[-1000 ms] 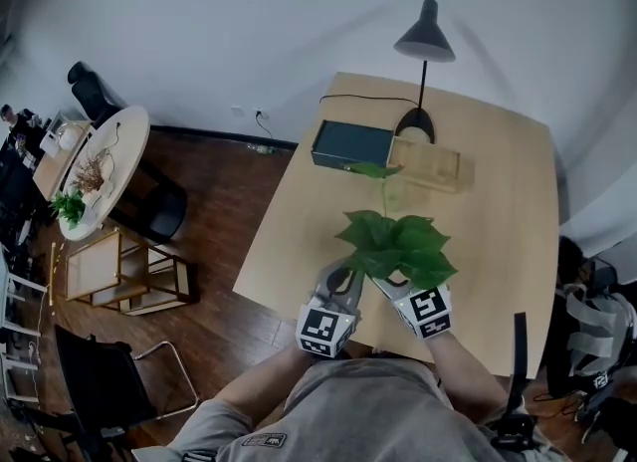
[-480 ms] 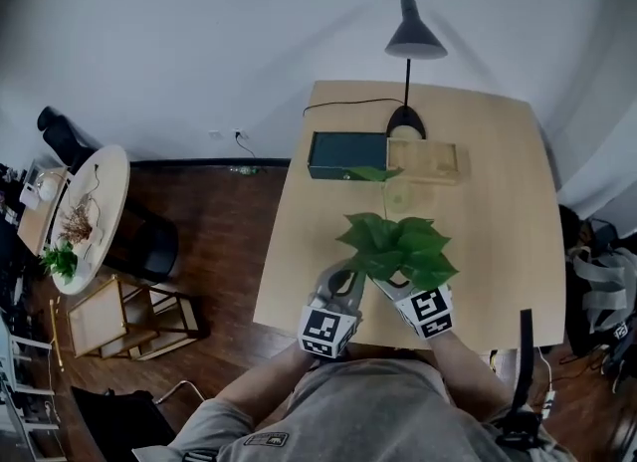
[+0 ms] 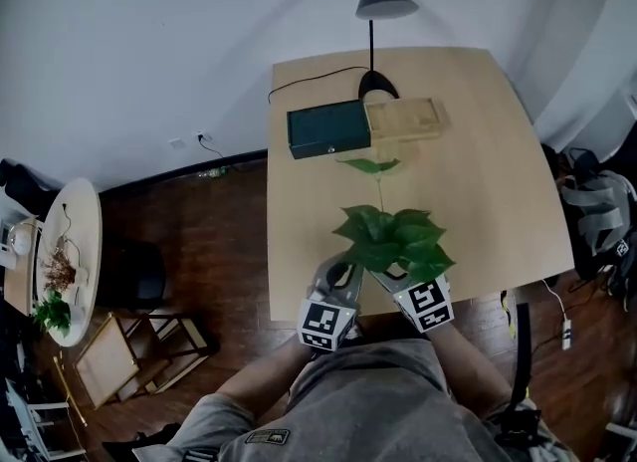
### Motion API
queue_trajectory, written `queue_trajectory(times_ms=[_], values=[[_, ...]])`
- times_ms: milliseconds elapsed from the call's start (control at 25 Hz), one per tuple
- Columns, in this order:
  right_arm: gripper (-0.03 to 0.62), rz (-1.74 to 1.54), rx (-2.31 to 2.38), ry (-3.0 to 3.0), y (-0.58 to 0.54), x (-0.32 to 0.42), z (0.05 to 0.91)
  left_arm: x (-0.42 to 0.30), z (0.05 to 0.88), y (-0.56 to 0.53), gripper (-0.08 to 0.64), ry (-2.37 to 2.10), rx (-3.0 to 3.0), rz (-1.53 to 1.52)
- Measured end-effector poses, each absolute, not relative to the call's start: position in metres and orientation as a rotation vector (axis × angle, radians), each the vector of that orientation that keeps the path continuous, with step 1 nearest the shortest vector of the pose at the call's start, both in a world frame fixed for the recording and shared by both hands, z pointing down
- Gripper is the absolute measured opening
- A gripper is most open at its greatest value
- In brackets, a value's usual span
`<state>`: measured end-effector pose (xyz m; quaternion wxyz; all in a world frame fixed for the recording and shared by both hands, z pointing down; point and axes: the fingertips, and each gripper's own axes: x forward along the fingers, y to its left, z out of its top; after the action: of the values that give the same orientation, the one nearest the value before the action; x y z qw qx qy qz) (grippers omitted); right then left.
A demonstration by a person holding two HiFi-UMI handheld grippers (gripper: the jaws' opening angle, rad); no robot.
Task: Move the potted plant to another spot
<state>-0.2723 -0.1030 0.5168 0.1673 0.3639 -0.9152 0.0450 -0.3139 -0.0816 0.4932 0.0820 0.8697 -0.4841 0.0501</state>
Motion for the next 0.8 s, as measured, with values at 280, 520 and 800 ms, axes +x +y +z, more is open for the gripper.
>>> queue_trajectory(times_ms=[280,520,800], values=[[0.442,0.193,1.038,-2.547,-0.084,-0.264,0.537,-0.305,0.516,-0.066,-0.006,-1.384,2.567,0.204],[0.442,0.222,0.994,-2.530,-0.078,-0.253,0.562,-0.295,0.543,-0.061,-0.006,-1.379,2.504,0.269],[0.442,0.290,0.955,-2.507,-0.073,-0.245,0.595,-0.287,0.574,-0.058,-0.006,-1.359,2.446,0.336]])
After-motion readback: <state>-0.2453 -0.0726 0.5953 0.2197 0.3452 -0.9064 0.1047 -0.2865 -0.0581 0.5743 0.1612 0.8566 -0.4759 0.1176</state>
